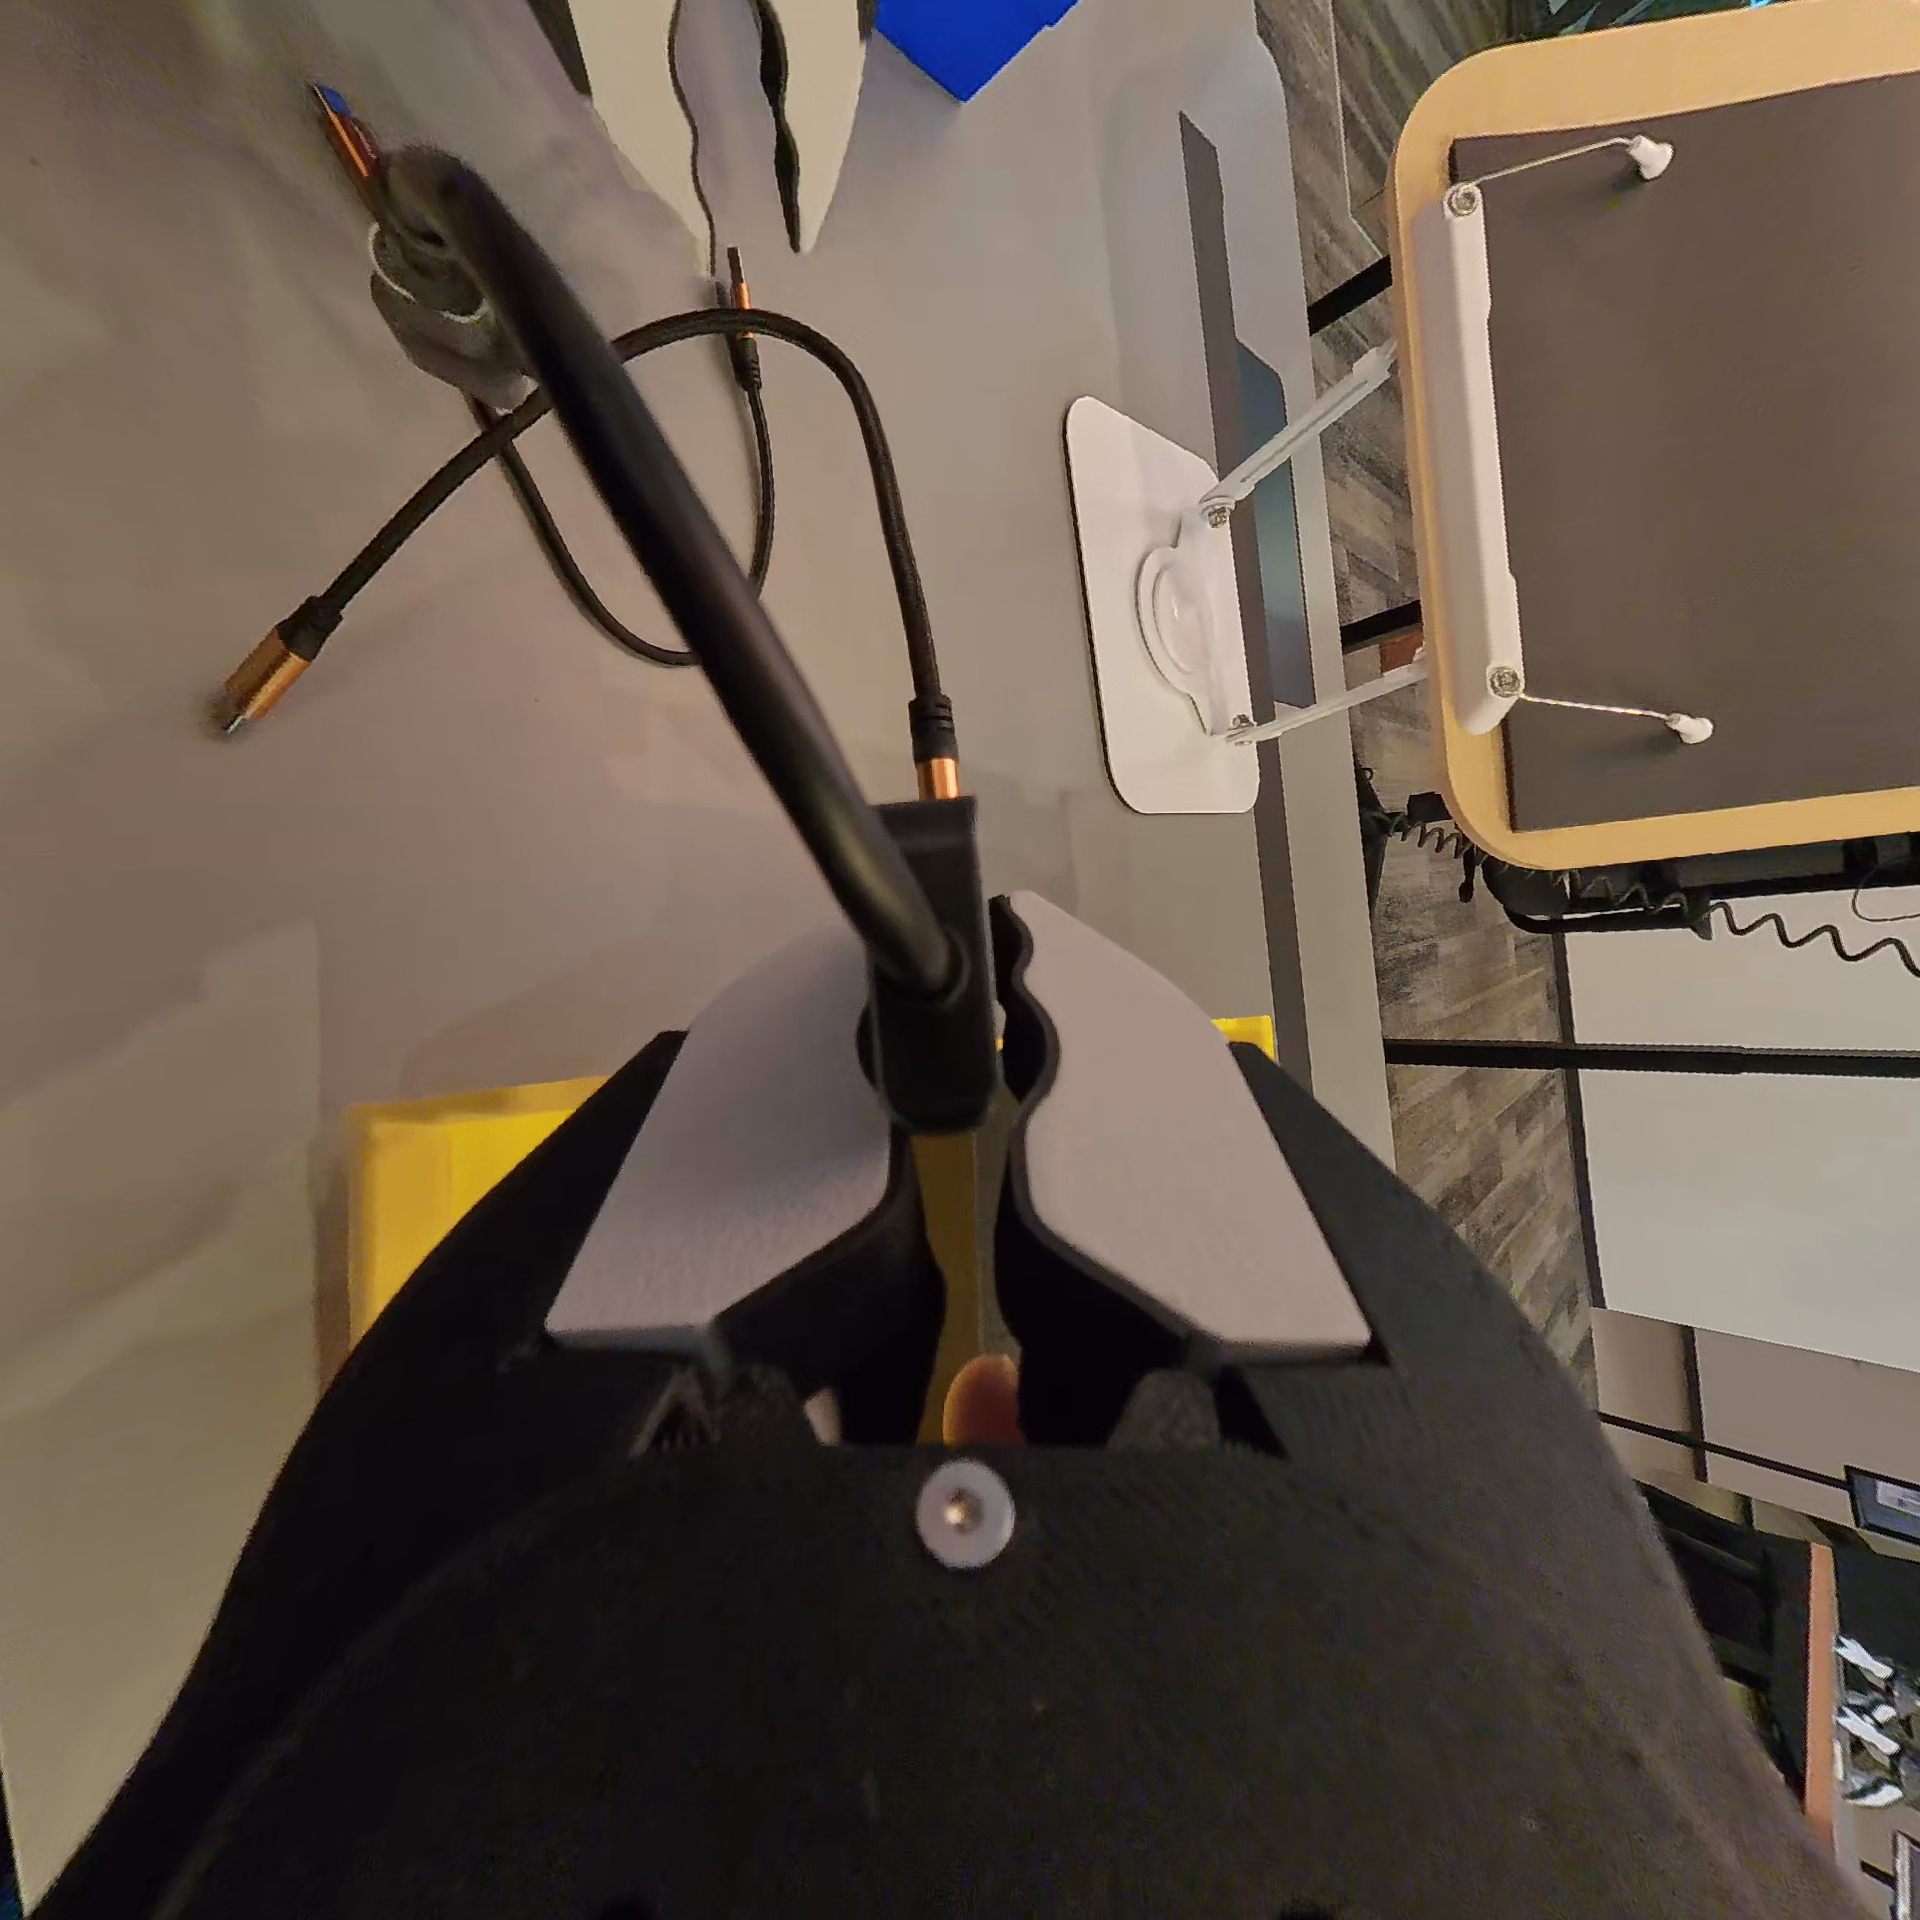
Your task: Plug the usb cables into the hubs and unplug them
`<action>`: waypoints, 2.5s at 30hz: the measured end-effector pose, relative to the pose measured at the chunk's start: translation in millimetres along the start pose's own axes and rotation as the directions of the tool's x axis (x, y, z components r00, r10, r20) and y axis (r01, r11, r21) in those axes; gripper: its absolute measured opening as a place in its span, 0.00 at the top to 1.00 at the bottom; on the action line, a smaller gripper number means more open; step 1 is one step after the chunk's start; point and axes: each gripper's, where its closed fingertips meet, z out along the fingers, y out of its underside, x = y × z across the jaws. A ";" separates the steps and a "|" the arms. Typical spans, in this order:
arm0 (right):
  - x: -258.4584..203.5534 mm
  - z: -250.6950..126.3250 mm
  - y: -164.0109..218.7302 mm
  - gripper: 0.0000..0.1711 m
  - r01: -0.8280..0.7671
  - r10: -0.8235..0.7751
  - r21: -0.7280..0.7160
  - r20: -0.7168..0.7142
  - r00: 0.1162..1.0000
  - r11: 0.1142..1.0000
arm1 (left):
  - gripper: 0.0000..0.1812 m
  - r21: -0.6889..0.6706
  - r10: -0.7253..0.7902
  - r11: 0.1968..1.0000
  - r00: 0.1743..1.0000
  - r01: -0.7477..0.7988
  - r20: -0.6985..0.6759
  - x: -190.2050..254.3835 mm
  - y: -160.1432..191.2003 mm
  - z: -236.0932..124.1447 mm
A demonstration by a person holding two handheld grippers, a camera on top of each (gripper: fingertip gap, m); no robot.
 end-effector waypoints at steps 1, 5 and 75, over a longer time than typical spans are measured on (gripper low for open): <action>-0.1 0.1 -0.2 0.94 -0.001 0.001 0.000 0.001 1.000 1.000 | 0.85 -0.018 0.010 1.000 1.000 -0.010 -0.002 1.3 -0.4 5.6; 0.7 -1.4 0.7 0.93 -0.002 0.002 -0.006 -0.001 1.000 1.000 | 0.86 -0.098 0.031 0.995 1.000 -0.031 0.003 1.3 -4.4 20.7; 18.2 -3.9 18.0 0.93 -0.033 0.038 0.033 -0.152 0.988 0.999 | 0.96 0.232 -0.329 0.868 0.859 0.439 -0.393 -31.5 -119.1 5.7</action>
